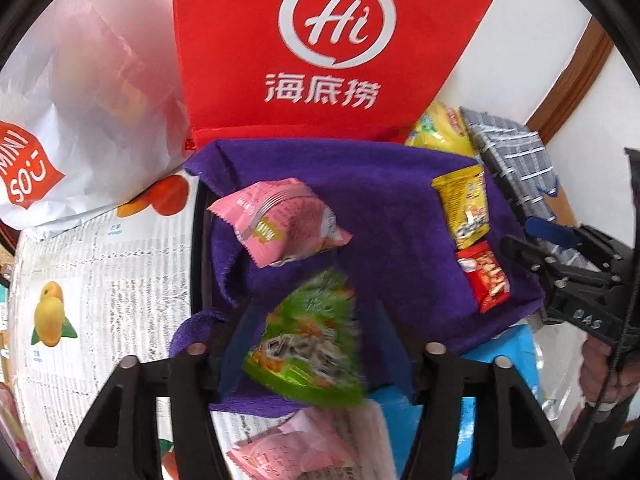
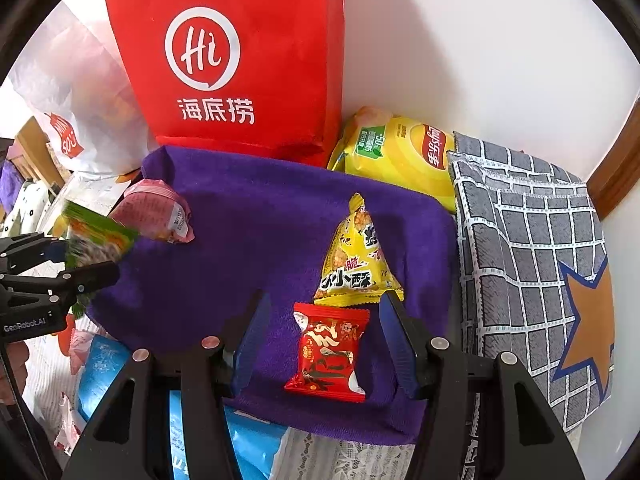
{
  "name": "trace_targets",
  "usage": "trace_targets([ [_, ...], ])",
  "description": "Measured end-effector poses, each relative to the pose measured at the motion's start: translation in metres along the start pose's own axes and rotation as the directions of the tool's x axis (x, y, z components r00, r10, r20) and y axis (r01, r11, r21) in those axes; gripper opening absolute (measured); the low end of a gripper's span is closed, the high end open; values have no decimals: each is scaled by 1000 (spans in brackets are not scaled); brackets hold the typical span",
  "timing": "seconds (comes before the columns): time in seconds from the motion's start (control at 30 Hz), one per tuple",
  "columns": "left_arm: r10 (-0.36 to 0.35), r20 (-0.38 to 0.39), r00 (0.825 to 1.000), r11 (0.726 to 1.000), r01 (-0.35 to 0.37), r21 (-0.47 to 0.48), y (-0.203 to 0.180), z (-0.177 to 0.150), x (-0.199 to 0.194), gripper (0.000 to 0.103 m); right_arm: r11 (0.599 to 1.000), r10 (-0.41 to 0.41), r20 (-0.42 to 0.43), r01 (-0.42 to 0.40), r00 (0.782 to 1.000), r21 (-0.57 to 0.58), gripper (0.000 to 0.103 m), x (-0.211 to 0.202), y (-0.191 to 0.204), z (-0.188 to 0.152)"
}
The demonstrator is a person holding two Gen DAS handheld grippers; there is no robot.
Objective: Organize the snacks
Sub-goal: 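Lower the green packet and red packet onto the towel, opening both tools, then move both tools back to the pile while the right tool grasps the dark blue packet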
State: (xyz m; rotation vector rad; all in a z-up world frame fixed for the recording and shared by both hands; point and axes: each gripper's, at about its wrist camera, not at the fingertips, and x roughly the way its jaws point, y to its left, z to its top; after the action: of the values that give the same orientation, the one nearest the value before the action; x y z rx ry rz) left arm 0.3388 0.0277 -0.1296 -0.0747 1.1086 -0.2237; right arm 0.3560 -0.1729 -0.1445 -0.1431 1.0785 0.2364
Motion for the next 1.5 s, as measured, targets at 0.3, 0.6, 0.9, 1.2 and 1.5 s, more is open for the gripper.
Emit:
trace_targets([
  [0.3, -13, 66, 998, 1000, 12, 7, -4, 1, -26, 64, 1000, -20, 38, 20, 999, 2, 56, -17, 6, 1],
  [0.6, 2, 144, 990, 1000, -2, 3, -3, 2, -72, 64, 995, -34, 112, 23, 993, 97, 57, -59, 4, -29],
  [0.9, 60, 214, 975, 998, -59, -10, 1, -14, -123, 64, 990, -65, 58, 57, 996, 133, 57, -90, 10, -90],
  [1.2, 64, 188, 980, 998, -62, -16, 18, -50, -134, 64, 988, 3, 39, -9, 999, 157, 57, -95, 33, -148],
  [1.5, 56, 143, 988, 998, -54, -20, 25, -80, -126, 64, 981, 74, -12, -70, 997, 182, 57, -88, 39, -183],
])
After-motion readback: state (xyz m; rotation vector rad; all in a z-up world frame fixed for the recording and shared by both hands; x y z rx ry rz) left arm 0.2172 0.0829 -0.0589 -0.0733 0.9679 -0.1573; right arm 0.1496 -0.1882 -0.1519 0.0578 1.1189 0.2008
